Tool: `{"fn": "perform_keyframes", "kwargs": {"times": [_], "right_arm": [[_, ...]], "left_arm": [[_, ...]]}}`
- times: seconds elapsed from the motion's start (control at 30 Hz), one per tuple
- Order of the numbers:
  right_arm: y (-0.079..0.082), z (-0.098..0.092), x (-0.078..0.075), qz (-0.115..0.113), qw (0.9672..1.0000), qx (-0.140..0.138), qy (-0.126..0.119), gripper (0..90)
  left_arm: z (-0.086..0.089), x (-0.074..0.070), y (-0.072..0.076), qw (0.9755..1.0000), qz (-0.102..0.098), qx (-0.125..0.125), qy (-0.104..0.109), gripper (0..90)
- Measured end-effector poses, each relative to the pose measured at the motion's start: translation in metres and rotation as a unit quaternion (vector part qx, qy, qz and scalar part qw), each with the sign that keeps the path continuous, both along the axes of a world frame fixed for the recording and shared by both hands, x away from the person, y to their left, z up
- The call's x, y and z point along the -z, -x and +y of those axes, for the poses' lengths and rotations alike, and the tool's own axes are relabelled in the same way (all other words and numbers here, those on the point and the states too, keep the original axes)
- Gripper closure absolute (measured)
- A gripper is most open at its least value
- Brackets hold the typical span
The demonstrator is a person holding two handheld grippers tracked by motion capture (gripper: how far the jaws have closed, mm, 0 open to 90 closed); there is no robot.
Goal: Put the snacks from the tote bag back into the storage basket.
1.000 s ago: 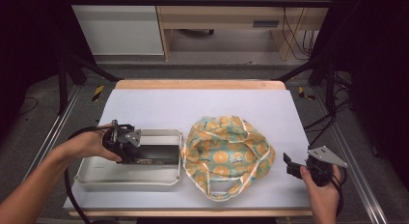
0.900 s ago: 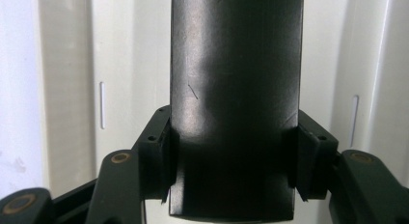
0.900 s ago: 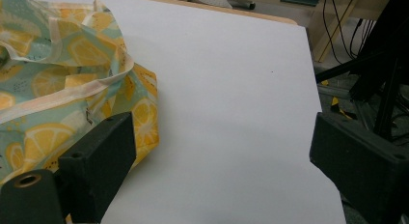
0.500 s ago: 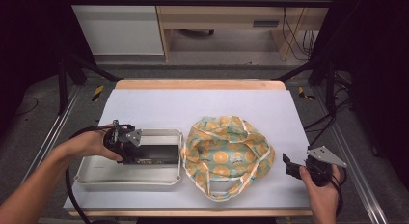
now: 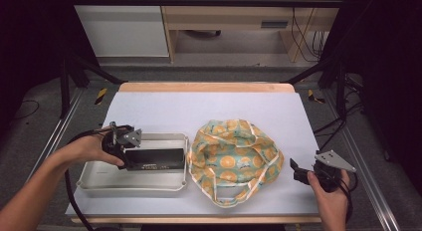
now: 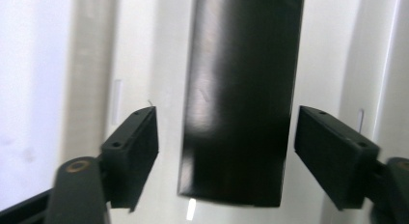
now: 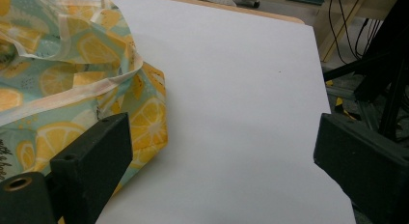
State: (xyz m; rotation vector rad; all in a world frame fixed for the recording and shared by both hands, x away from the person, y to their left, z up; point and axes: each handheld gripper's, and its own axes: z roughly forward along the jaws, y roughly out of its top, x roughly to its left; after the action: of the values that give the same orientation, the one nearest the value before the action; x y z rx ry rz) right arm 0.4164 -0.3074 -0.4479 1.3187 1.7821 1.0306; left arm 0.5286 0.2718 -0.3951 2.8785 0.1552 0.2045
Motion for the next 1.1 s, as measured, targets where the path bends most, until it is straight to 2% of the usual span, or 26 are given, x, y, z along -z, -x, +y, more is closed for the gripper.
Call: {"fn": "perform_keyframes", "kwargs": {"times": [0.03,0.1,0.2,0.27,0.3,0.33,0.43,0.47,0.5,0.53,0.57,0.6,0.67,0.7,0.77,0.83,0.9,0.93,0.97,1.03,1.1], "right_arm": [[0.0,0.001,0.0,0.001,1.0,-0.001,0.0,7.1],[-0.002,0.002,0.0,0.001,1.0,-0.003,0.001,7.1],[-0.004,0.003,0.001,0.004,1.0,-0.005,0.003,7.1],[-0.004,0.003,0.001,0.005,1.0,-0.006,0.002,7.1],[-0.005,0.003,0.001,0.004,1.0,-0.007,0.003,7.1],[-0.005,0.003,0.0,0.003,1.0,-0.007,0.001,7.1],[-0.006,0.003,-0.002,0.004,1.0,-0.006,0.002,7.1],[-0.007,0.003,-0.003,0.004,1.0,-0.007,0.001,7.2],[-0.01,0.003,-0.006,0.007,0.9999,-0.009,0.002,7.1],[-0.011,0.003,-0.008,0.007,0.9999,-0.009,0.003,7.1],[-0.013,0.003,-0.012,0.008,0.9999,-0.009,0.005,7.2],[-0.015,0.003,-0.014,0.009,0.9999,-0.01,0.006,7.2],[-0.019,0.003,-0.02,0.007,0.9999,-0.011,0.009,7.3],[-0.021,0.002,-0.022,0.007,0.9999,-0.011,0.01,7.2],[-0.026,0.001,-0.025,0.005,0.9999,-0.01,0.008,7.3],[-0.032,0.001,-0.025,0.009,0.9999,-0.01,0.005,7.3],[-0.036,0.0,-0.023,0.013,0.9999,-0.01,0.003,7.2],[-0.038,-0.001,-0.021,0.016,0.9998,-0.009,-0.001,7.3],[-0.04,-0.001,-0.019,0.019,0.9998,-0.008,-0.005,7.3],[-0.042,-0.002,-0.016,0.023,0.9997,-0.006,-0.01,7.3],[-0.045,-0.002,-0.013,0.026,0.9996,-0.005,-0.009,7.2]], "left_arm": [[0.002,-0.007,0.001,0.9993,-0.014,-0.029,0.018,18.0],[0.005,-0.014,0.002,0.997,-0.029,-0.059,0.041,13.6],[0.012,-0.023,0.006,0.9882,-0.045,-0.104,0.103,10.4],[0.015,-0.026,0.009,0.9813,-0.055,-0.132,0.128,10.9],[0.015,-0.026,0.009,0.9813,-0.055,-0.132,0.128,10.2],[0.019,-0.029,0.011,0.9751,-0.059,-0.154,0.148,9.2],[0.024,-0.032,0.014,0.9641,-0.069,-0.186,0.177,8.3],[0.025,-0.032,0.015,0.9588,-0.074,-0.199,0.189,7.2],[0.026,-0.033,0.016,0.9562,-0.079,-0.206,0.193,6.7],[0.027,-0.034,0.017,0.9511,-0.085,-0.217,0.203,6.7],[0.028,-0.034,0.017,0.9484,-0.086,-0.222,0.21,6.4],[0.029,-0.034,0.018,0.9439,-0.088,-0.229,0.221,6.2],[0.03,-0.033,0.019,0.9375,-0.092,-0.242,0.233,5.7],[0.031,-0.033,0.019,0.9335,-0.099,-0.251,0.236,5.6],[0.033,-0.031,0.019,0.9283,-0.111,-0.26,0.242,5.6],[0.036,-0.031,0.02,0.924,-0.128,-0.263,0.246,5.6],[0.042,-0.03,0.019,0.9144,-0.137,-0.279,0.259,5.6],[0.046,-0.03,0.018,0.9071,-0.14,-0.293,0.268,5.7],[0.049,-0.03,0.018,0.9016,-0.142,-0.302,0.275,5.7],[0.059,-0.028,0.016,0.8878,-0.146,-0.326,0.291,5.8],[0.067,-0.027,0.015,0.8781,-0.146,-0.341,0.302,6.4]]}}
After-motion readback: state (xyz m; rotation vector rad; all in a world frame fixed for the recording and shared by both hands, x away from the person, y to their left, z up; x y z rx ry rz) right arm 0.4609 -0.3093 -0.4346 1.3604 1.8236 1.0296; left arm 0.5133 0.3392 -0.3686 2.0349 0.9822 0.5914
